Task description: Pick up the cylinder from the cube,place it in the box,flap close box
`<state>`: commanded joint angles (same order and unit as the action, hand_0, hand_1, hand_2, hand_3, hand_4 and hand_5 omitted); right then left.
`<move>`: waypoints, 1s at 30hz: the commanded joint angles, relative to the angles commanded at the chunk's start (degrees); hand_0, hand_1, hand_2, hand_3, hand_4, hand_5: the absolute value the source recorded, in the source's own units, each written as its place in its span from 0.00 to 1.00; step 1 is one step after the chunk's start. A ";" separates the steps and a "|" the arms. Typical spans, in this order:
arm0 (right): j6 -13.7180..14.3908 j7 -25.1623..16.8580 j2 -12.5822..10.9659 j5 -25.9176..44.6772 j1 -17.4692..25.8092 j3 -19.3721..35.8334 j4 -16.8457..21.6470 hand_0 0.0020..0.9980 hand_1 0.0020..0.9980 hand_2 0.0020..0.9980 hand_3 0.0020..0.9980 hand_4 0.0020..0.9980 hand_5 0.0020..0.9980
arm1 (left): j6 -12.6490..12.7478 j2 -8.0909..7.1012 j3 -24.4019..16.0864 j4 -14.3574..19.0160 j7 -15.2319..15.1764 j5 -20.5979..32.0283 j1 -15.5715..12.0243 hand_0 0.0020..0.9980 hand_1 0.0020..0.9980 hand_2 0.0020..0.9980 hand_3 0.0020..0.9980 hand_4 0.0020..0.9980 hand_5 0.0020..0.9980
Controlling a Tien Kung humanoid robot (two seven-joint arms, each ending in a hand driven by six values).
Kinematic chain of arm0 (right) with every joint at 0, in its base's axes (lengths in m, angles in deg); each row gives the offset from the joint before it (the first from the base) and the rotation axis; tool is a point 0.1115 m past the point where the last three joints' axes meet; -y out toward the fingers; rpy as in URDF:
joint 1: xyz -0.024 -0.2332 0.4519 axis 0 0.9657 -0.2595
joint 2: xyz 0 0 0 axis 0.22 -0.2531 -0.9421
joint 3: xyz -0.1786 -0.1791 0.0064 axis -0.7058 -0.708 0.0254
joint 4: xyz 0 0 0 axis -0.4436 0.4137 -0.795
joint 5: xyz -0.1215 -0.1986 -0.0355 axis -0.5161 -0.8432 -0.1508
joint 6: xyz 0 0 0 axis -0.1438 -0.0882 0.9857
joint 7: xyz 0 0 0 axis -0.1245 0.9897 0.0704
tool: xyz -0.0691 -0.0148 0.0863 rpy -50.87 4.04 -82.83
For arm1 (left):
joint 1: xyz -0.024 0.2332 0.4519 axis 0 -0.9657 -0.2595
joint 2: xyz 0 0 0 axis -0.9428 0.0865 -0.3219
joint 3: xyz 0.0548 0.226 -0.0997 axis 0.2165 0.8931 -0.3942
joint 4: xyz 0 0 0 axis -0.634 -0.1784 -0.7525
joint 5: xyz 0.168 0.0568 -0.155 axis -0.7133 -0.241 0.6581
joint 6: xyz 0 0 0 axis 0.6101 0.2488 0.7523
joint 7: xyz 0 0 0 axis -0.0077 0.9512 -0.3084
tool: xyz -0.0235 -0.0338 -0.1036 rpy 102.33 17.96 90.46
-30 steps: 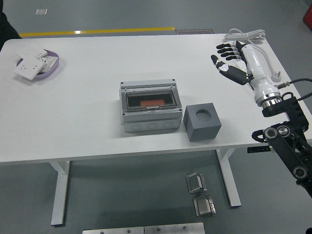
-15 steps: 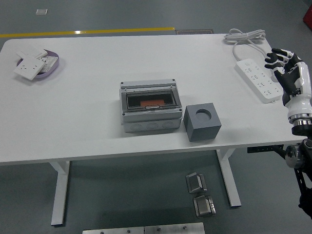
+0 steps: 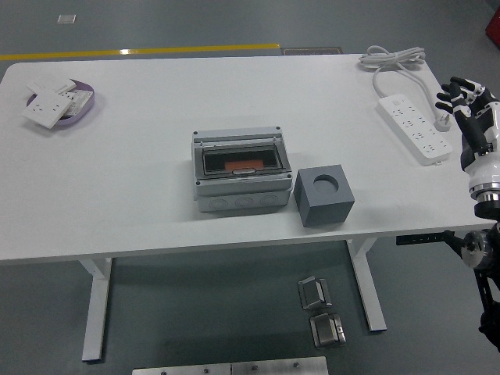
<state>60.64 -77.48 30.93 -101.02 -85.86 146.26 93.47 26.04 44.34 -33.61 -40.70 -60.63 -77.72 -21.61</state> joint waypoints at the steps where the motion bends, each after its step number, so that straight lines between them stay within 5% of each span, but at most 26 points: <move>1: 0.07 0.06 0.10 -0.29 -0.05 0.17 0.04 0.64 0.63 0.64 0.63 0.75 0.43 | -0.03 0.02 -0.02 0.00 0.00 0.02 0.01 0.59 0.62 0.57 0.61 0.65 0.28; 30: 3.12 2.07 0.84 -8.33 1.09 2.87 0.95 0.65 0.63 0.65 0.63 0.79 0.46 | -0.54 0.25 -1.66 0.00 -0.11 -0.14 -0.11 0.58 0.62 0.57 0.61 0.65 0.28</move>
<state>63.76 -75.41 31.76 -109.35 -84.77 149.13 94.41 25.50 44.59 -35.26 -40.70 -60.74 -77.86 -21.72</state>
